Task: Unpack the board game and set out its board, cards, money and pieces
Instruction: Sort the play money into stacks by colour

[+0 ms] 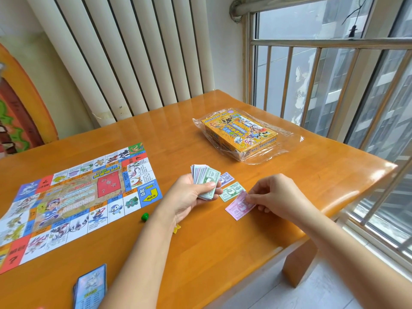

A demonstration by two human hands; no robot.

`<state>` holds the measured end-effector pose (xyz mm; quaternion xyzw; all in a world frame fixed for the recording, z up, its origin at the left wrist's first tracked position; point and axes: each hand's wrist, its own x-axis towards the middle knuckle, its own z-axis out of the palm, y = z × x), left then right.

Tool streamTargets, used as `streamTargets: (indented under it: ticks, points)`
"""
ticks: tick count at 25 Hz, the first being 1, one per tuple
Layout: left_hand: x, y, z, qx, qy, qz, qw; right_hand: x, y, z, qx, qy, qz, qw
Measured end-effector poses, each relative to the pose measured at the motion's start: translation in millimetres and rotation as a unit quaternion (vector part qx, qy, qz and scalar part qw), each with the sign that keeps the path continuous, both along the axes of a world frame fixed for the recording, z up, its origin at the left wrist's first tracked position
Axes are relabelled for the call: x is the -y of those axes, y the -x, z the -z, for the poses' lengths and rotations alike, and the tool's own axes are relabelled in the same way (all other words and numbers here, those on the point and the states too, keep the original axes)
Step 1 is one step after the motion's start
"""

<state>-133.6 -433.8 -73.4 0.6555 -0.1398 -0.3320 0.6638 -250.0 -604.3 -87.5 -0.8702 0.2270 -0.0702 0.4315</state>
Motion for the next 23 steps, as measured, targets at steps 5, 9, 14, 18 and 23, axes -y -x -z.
streamTargets:
  ticks: [5, 9, 14, 18, 23]
  points:
    - [-4, 7, -5, -0.037, -0.111, 0.123, 0.986, -1, 3, -4, -0.012, 0.075, 0.013, 0.997]
    - [-5, 9, -8, -0.050, -0.132, 0.144, 0.980, -3, 2, -7, -0.024, 0.118, 0.017, 0.993]
    - [-4, 9, -8, -0.059, -0.129, 0.133, 0.981, -5, -3, -8, -0.040, 0.166, 0.013, 0.985]
    - [-5, 10, -9, -0.063, -0.131, 0.131, 0.981, -6, -6, -12, -0.063, 0.211, 0.003, 0.976]
    - [-1, 11, -11, -0.052, -0.051, 0.070, 0.995, -11, -6, -12, -0.005, 0.220, 0.024, 0.975]
